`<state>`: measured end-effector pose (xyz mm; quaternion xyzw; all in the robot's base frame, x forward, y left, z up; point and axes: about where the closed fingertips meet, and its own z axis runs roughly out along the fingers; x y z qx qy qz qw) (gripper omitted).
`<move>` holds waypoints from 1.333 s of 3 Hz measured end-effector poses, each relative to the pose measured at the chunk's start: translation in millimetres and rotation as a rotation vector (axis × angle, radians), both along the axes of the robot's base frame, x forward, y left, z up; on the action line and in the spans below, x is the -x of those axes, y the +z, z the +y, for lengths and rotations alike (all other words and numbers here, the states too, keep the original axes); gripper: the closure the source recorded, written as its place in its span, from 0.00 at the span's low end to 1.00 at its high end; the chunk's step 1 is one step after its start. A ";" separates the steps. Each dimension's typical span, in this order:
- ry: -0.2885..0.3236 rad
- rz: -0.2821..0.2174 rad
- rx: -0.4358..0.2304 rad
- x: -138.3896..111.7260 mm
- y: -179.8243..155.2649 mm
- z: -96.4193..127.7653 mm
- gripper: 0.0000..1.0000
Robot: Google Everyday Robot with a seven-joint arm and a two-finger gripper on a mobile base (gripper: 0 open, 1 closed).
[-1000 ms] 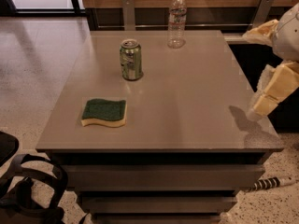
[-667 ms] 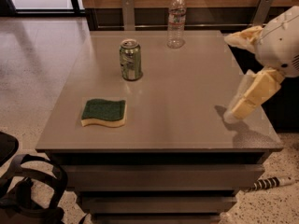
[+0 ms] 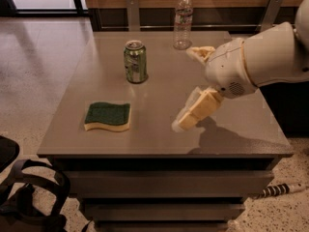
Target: Pick sponge
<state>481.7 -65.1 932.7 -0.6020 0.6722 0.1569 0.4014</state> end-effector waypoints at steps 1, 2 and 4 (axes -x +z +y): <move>0.015 0.013 -0.034 -18.4 -26.6 33.4 0.00; 0.055 0.041 -0.087 -28.3 -49.0 68.8 0.00; 0.113 0.080 -0.188 -27.1 -64.0 121.1 0.00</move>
Offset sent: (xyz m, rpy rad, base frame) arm 0.0424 0.1131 -0.0787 0.1686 0.0845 0.1050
